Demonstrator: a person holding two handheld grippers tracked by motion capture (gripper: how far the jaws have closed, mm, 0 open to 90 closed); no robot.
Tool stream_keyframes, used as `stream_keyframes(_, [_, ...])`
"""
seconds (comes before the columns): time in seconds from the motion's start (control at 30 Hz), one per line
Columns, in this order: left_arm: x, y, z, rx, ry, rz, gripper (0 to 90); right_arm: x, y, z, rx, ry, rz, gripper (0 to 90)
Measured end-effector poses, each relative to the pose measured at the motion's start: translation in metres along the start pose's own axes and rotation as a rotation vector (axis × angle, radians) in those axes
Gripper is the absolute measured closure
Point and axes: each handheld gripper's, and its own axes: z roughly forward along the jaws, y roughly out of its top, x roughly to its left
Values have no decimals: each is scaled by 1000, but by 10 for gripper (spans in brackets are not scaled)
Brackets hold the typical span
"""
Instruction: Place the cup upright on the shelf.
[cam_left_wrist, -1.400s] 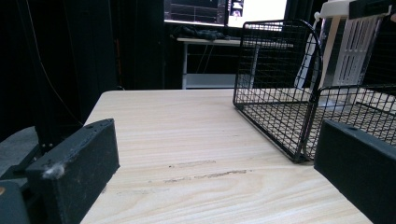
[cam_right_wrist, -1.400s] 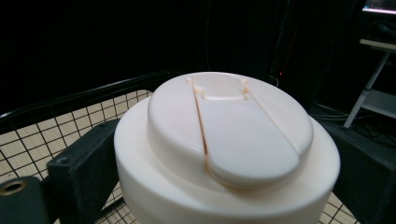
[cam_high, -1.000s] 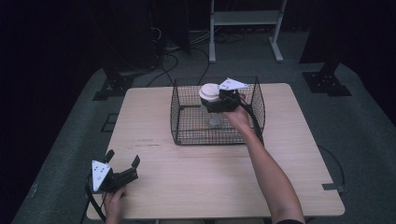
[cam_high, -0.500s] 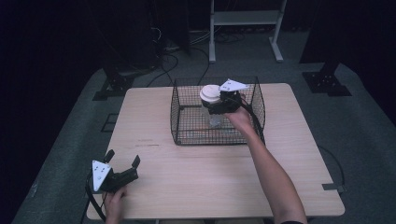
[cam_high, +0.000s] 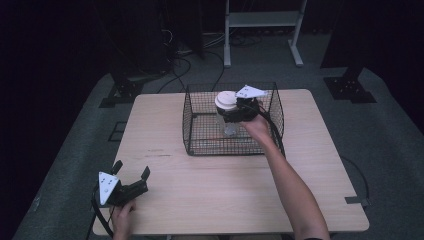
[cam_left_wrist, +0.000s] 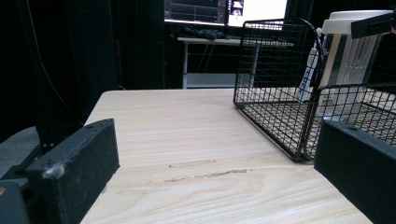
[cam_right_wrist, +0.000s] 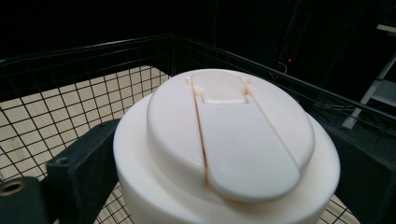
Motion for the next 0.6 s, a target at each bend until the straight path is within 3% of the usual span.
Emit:
stream_keyframes(0.4, [0, 0, 1, 5, 6, 3, 0, -4, 1, -4, 12, -8, 8, 23])
stream_keyframes(0.6, [0, 0, 1, 4, 7, 2, 0, -6, 5, -10, -27, -5, 15, 17])
